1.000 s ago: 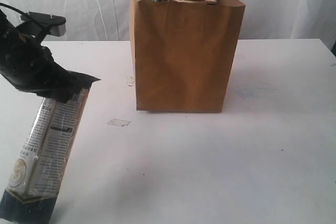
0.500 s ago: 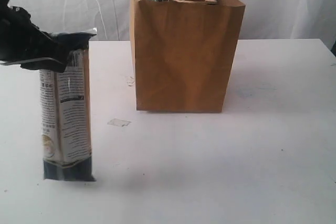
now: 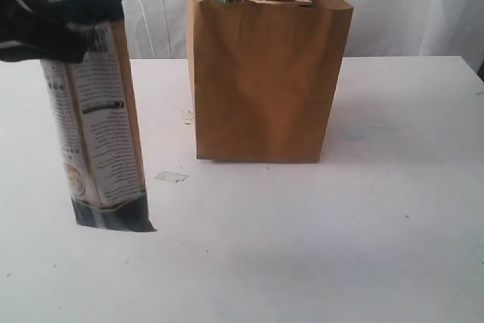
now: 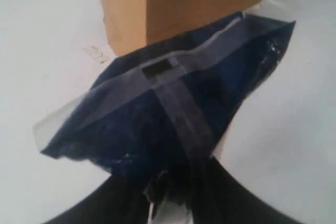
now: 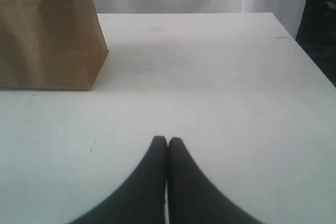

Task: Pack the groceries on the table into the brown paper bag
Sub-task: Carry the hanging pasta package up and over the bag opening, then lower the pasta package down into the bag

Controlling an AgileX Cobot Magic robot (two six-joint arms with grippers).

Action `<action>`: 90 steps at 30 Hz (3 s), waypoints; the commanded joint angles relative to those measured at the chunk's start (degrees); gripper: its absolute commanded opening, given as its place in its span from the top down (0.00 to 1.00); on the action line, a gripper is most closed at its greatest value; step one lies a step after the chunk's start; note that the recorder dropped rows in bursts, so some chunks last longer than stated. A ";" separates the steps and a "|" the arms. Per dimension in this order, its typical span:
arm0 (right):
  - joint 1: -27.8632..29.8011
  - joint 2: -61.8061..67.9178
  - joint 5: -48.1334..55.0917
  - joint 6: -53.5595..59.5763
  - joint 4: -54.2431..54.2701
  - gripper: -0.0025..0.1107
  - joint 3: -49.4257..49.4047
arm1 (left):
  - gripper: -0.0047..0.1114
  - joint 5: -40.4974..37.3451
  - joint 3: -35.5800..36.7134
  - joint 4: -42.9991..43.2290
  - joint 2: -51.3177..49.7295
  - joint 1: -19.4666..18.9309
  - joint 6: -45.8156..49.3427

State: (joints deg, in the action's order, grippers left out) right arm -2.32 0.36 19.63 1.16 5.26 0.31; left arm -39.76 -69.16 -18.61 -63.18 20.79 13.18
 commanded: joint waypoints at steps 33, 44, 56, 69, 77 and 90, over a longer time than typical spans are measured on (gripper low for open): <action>0.04 -0.36 -0.53 0.13 -0.18 0.98 -0.31 | 0.96 7.94 -46.26 -81.33 -23.91 4.32 66.25; 0.04 -0.36 -0.68 0.13 -0.18 0.98 -0.31 | 0.96 19.99 -50.62 -81.33 -35.67 15.79 93.05; 0.04 -0.36 -0.68 0.13 -0.18 0.98 -0.31 | 0.96 28.21 -55.59 -81.33 -43.11 18.29 101.00; 0.04 -0.36 -0.91 -0.77 -0.18 0.98 -0.31 | 0.96 35.38 -55.48 -81.33 -44.35 19.31 97.51; 0.04 -0.36 -0.91 -0.77 -0.18 0.98 -0.31 | 0.96 35.10 -55.48 -81.33 -44.73 19.31 92.95; 0.04 -0.36 -1.05 -1.16 -0.18 0.98 -0.31 | 0.96 54.61 -52.55 -77.92 -44.63 26.15 99.78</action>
State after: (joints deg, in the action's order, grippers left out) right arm -2.32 0.36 19.51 0.00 5.26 0.31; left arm 8.68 -122.32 -96.08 -109.43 44.95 106.01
